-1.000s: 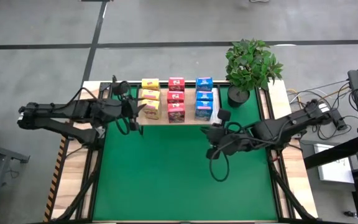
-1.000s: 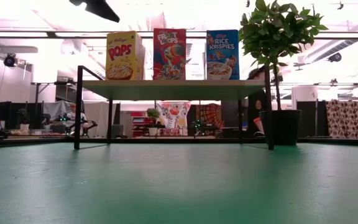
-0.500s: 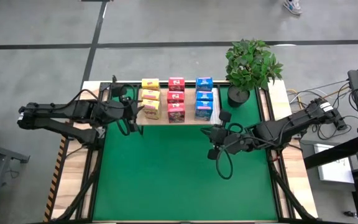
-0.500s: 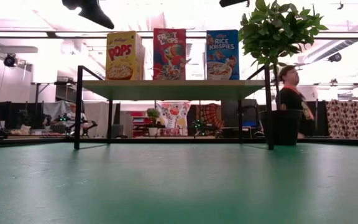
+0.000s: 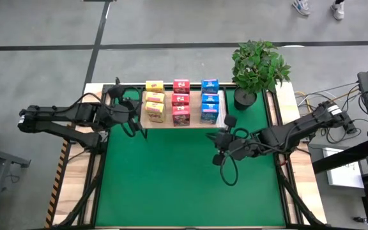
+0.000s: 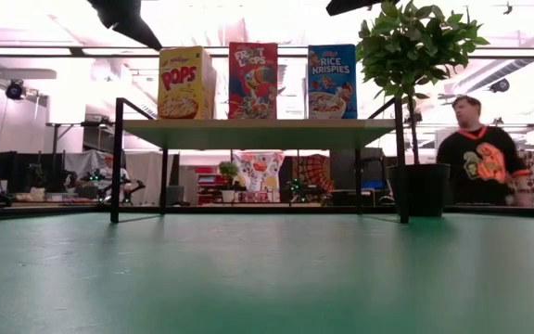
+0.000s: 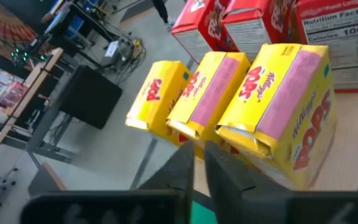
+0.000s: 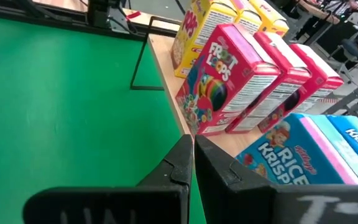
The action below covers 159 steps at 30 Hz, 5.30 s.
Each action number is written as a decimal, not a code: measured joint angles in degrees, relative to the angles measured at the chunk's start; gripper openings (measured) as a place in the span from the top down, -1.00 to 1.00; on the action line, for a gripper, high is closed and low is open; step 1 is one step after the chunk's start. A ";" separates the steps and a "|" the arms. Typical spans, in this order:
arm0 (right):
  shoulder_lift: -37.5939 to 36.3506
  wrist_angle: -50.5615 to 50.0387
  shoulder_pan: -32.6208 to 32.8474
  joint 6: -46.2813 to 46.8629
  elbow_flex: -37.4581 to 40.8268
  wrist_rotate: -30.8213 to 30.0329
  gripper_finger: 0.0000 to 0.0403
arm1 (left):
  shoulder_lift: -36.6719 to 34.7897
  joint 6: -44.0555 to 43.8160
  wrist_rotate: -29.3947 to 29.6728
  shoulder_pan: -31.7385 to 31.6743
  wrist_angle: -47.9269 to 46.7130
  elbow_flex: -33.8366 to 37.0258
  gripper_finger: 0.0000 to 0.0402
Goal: Stack cereal on shelf
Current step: Adjust the yellow cereal box on the shelf, then return to Home Position
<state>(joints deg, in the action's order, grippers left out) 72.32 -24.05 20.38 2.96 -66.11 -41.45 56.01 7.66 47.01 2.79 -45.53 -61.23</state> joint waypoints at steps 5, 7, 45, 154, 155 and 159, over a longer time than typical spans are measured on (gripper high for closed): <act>0.60 5.09 0.00 -2.52 2.38 -0.07 0.96 | 0.01 -2.43 0.03 0.00 -1.03 0.40 0.96; 0.59 6.96 0.00 -2.84 3.55 -0.07 0.96 | 0.12 -2.86 0.03 0.00 -1.08 1.04 0.98; 0.45 6.98 0.00 -1.44 3.94 -0.09 0.96 | 0.15 -10.91 -7.68 0.46 0.28 3.28 1.00; -46.46 63.32 -0.04 -23.56 65.44 11.97 0.96 | -56.06 15.74 4.74 22.54 60.86 59.50 1.00; -46.46 63.30 -0.04 -23.56 65.44 12.01 0.96 | -56.06 15.51 4.88 21.03 59.49 59.77 1.00; -46.46 63.32 -0.04 -23.00 65.46 11.93 0.96 | -56.04 7.90 -1.77 15.63 50.95 60.50 1.00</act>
<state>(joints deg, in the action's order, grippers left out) 25.87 39.27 20.34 -20.04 -0.64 -29.52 -0.03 15.56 45.24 18.41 5.42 -0.73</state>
